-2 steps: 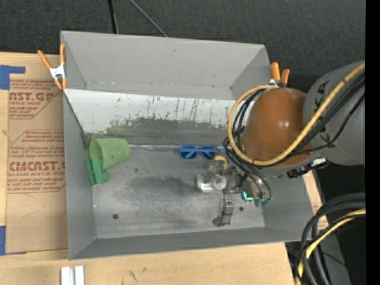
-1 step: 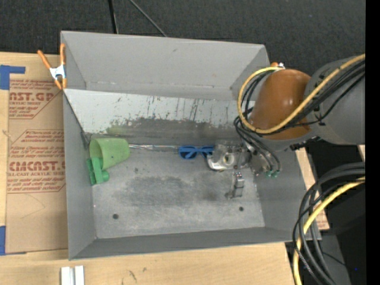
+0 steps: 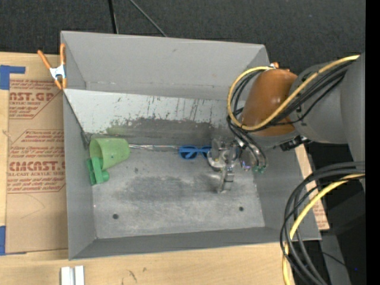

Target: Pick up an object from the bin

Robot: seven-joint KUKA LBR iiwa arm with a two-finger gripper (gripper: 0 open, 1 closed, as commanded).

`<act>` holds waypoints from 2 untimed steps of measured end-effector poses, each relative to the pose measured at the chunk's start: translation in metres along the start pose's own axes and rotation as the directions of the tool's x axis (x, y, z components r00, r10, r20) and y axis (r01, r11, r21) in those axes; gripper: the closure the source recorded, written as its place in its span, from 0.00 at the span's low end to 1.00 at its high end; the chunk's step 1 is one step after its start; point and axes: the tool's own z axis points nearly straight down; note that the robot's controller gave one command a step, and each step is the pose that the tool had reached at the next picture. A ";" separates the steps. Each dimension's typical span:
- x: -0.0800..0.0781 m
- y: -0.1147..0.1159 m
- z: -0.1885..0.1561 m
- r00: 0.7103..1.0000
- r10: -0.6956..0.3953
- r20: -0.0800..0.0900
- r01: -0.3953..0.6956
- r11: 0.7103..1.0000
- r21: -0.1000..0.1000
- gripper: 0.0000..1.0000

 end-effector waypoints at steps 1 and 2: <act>-0.001 -0.001 -0.002 1.000 0.000 0.002 0.000 1.000 0.002 1.00; 0.052 0.011 -0.164 0.999 -0.032 0.001 0.032 0.999 0.004 1.00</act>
Offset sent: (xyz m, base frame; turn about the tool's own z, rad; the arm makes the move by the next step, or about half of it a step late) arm 0.0000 0.0000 0.0000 0.0000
